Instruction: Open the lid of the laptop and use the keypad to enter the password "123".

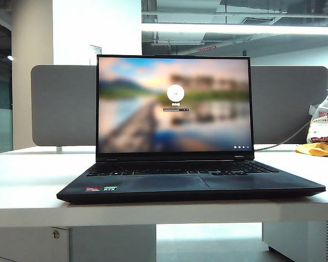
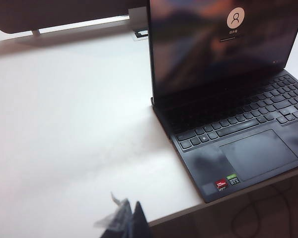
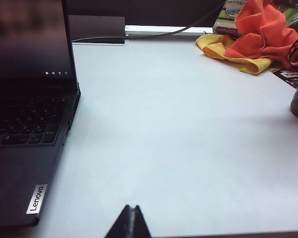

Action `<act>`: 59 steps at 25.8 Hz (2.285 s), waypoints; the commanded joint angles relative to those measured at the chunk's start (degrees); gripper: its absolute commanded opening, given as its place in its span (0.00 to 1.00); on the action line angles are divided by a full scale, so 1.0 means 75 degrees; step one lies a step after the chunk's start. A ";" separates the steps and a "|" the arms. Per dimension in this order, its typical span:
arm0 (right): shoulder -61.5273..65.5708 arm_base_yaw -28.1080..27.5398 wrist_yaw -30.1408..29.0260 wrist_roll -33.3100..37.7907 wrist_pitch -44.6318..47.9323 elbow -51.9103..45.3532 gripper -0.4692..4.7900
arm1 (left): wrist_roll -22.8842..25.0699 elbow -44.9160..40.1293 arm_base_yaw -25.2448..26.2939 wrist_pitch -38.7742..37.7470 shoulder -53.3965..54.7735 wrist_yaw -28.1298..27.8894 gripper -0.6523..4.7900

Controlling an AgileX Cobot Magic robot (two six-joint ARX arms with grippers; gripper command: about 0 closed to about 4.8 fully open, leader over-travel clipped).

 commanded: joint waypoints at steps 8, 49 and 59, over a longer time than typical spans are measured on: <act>0.0000 0.0000 0.0032 -0.0017 0.0140 -0.0026 0.08 | 0.0679 -0.0017 0.0300 0.0434 -0.0026 -0.0259 0.11; 0.0000 0.0000 0.0035 -0.0020 0.0160 -0.0026 0.08 | -0.0038 -0.6849 0.6065 0.6907 -0.2792 0.1836 0.11; 0.0000 0.0000 0.0035 -0.0017 0.0163 -0.0026 0.08 | -0.0023 -0.6846 0.6062 0.6971 -0.2792 0.3325 0.11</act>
